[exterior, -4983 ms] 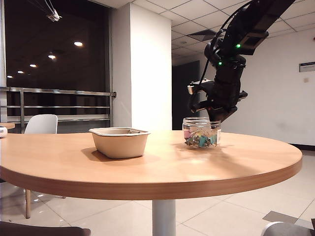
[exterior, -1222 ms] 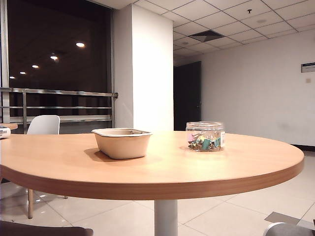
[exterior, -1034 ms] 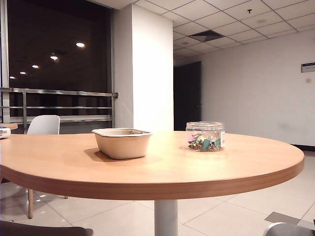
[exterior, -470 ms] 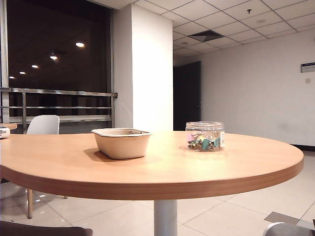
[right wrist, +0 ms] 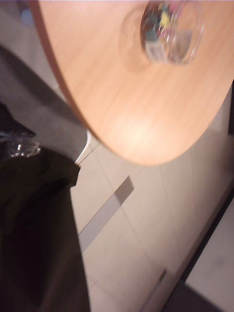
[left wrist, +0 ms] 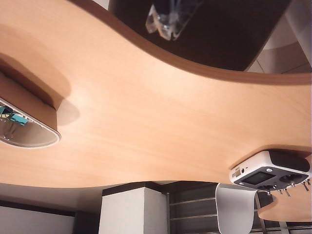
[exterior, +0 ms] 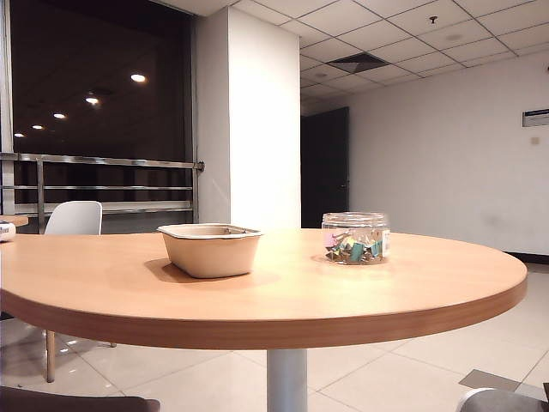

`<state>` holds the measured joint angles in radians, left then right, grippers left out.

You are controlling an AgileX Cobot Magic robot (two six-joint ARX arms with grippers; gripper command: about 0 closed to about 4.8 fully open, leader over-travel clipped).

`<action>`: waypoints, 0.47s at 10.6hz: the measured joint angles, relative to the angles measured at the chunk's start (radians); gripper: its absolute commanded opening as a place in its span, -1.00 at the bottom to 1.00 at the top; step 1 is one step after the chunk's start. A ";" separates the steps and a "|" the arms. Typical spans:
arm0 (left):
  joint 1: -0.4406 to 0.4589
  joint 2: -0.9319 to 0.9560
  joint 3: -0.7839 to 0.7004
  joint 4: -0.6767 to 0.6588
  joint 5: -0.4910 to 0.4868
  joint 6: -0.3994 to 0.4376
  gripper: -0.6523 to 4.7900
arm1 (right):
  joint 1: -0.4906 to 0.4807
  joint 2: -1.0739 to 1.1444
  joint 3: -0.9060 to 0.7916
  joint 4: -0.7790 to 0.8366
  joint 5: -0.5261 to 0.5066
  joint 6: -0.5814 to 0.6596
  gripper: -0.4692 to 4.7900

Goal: Pick up the box filled with clips, pour some clips from it into the rectangular paper box, and then put the clip box back on the table.

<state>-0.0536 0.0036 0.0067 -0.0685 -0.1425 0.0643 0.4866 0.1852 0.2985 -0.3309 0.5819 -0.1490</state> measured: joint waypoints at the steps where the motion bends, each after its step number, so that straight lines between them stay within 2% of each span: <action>1: 0.000 0.000 0.000 0.000 0.000 0.000 -0.78 | -0.021 -0.010 -0.023 0.003 0.004 -0.001 -0.82; 2: 0.000 0.000 0.000 -0.003 0.000 0.000 -0.78 | -0.065 -0.079 -0.179 0.318 -0.142 -0.001 -0.82; 3: 0.000 0.000 0.000 -0.002 0.000 0.000 -0.78 | -0.180 -0.089 -0.213 0.349 -0.334 0.008 -0.82; 4: 0.000 0.000 0.000 -0.003 0.000 0.000 -0.78 | -0.284 -0.114 -0.257 0.344 -0.428 0.054 -0.82; 5: 0.000 0.000 0.000 -0.003 0.000 0.002 -0.78 | -0.343 -0.171 -0.290 0.344 -0.443 0.095 -0.82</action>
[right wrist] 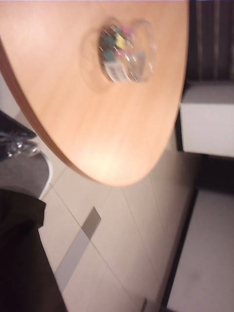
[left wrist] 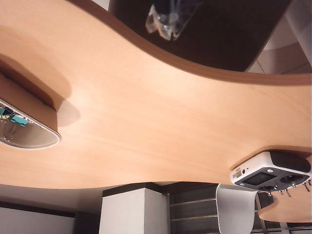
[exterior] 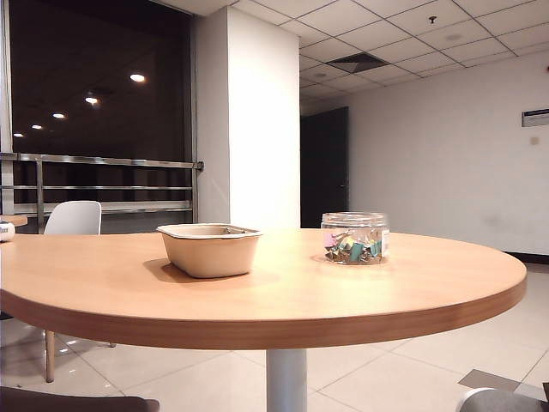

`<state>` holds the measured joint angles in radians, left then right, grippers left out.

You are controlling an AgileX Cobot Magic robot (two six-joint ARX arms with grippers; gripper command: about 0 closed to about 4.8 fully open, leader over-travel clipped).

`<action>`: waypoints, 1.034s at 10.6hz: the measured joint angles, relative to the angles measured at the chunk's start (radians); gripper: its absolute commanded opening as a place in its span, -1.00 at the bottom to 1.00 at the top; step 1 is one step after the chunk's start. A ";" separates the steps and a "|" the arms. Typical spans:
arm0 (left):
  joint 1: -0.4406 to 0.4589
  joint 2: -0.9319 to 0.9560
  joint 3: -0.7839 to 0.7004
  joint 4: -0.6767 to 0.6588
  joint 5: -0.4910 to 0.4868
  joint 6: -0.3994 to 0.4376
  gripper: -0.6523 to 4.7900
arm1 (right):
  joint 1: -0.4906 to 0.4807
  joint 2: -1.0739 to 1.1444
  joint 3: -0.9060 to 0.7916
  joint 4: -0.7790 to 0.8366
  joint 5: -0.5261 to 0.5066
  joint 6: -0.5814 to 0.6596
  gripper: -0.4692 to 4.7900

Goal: Pick up the box filled with clips, pour some clips from it into the rectangular paper box, and then put the clip box back on the table.

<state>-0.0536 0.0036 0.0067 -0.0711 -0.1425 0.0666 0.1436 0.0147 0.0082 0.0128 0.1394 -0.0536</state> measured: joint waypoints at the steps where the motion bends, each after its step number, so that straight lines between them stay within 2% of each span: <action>1: 0.000 0.000 0.000 0.000 0.000 0.000 -0.78 | -0.010 -0.013 -0.002 -0.013 0.002 0.012 -0.82; 4: 0.000 0.000 0.000 0.000 0.000 0.001 -0.78 | -0.023 -0.011 -0.002 -0.050 0.059 0.023 -0.82; 10: 0.000 0.000 0.000 0.001 0.005 -0.014 -0.78 | -0.023 -0.012 -0.002 -0.056 0.066 0.023 -0.82; 11: 0.000 0.000 0.000 0.001 0.097 -0.050 -0.78 | -0.023 -0.012 -0.002 -0.056 0.066 0.023 -0.82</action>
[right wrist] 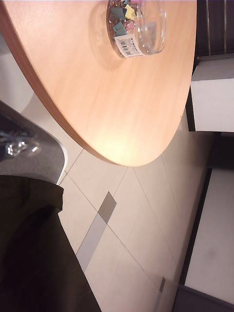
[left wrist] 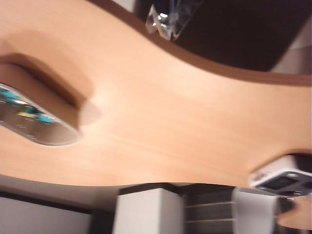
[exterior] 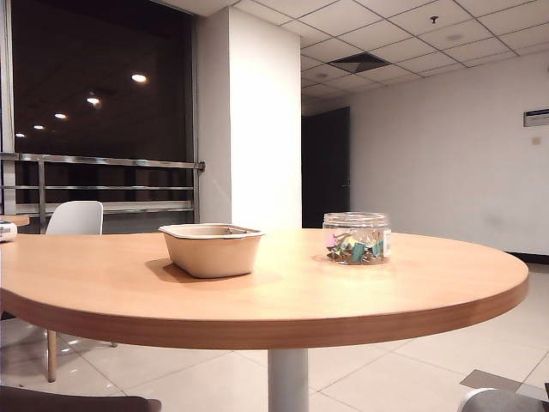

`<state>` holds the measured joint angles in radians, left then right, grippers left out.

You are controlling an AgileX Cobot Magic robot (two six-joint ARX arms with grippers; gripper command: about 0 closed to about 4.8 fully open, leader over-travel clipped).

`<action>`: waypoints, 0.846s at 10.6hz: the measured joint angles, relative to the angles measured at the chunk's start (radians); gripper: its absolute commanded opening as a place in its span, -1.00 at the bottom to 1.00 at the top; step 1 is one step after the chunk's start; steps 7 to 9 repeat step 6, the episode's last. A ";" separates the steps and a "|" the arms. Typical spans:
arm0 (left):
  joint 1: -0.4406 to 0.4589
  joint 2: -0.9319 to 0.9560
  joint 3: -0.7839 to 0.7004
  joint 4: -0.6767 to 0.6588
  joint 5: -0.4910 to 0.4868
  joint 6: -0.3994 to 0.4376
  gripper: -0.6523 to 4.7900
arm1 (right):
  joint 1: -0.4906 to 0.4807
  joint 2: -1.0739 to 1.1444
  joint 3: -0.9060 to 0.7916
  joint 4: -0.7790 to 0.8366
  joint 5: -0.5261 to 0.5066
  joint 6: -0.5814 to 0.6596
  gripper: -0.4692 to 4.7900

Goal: Pick up the box filled with clips, pour some clips from it into the rectangular paper box, and then put the clip box back on the table.

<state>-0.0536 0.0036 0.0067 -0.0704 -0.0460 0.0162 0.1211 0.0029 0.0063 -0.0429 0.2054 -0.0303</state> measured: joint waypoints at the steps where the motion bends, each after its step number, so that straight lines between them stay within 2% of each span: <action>1: 0.000 0.000 0.000 -0.001 0.034 -0.006 -0.78 | 0.000 0.000 0.000 0.000 0.000 0.000 -0.82; 3: 0.000 0.000 0.000 -0.001 0.063 -0.013 -0.78 | 0.000 0.000 0.000 0.000 0.000 0.000 -0.82; 9: 0.000 0.000 0.000 -0.001 0.064 -0.013 -0.78 | 0.000 0.000 0.000 0.000 0.000 0.000 -0.82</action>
